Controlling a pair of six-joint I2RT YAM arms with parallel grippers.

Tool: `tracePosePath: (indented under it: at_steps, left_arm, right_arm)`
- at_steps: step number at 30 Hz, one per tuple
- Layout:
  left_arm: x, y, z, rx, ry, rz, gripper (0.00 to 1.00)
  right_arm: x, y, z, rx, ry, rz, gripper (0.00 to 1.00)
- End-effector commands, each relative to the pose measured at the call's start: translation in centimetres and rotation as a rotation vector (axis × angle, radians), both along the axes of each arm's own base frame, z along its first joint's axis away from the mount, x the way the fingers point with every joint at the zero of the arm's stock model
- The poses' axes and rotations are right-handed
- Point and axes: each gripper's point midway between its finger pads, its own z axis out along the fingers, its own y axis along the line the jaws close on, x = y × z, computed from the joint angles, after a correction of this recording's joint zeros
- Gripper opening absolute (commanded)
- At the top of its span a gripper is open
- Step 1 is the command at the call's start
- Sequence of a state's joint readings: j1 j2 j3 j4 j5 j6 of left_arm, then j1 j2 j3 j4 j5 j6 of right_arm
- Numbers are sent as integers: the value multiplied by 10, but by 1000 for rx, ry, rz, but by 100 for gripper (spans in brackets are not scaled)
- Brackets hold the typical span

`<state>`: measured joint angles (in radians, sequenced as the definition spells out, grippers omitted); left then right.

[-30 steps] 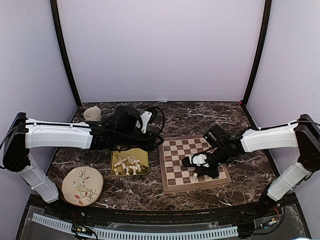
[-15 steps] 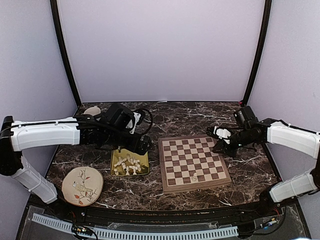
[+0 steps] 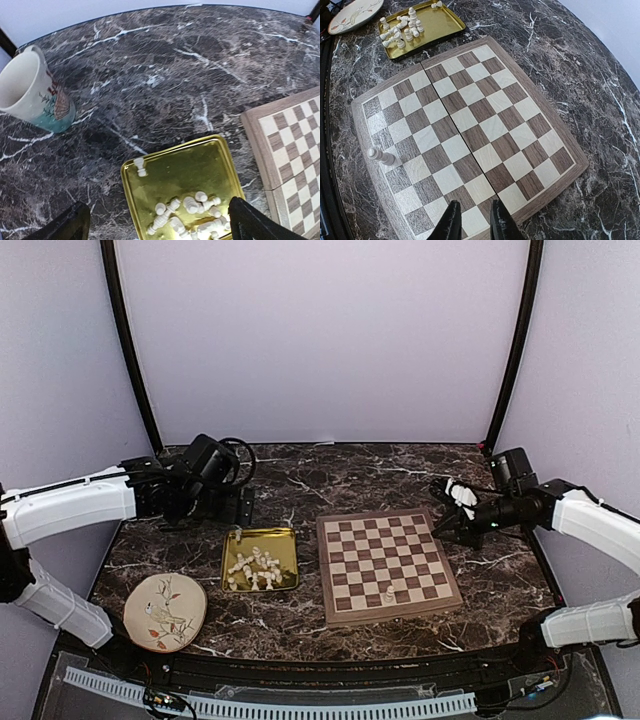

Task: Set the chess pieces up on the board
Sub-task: Pick up the pawn from the storage box.

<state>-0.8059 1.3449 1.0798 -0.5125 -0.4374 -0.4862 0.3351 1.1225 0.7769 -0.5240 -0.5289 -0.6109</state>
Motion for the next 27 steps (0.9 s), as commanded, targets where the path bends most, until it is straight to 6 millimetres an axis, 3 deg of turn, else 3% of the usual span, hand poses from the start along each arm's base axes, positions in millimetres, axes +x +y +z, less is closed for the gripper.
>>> tracePosePath:
  at_steps: [1, 2, 5, 10, 14, 27]
  left_arm:
    - [7, 27, -34, 91, 118, 131, 98]
    - [8, 28, -43, 85, 156, 141, 93]
    - [15, 21, -67, 38, 241, 118, 60]
    - [21, 20, -97, 12, 314, 130, 34]
    - [27, 19, -111, 21, 341, 134, 28]
    - [43, 29, -147, 43, 402, 202, 30]
  right_arm:
    - [-1, -1, 2, 25, -15, -7, 22]
    - [-1, -1, 2, 25, -16, -5, 22]
    - [-1, -1, 1, 25, -17, 0, 22]
    - [-1, -2, -5, 7, -21, 3, 23]
    - [-1, -3, -5, 1, -29, 5, 23]
    - [-1, -3, -10, -8, -17, 13, 23]
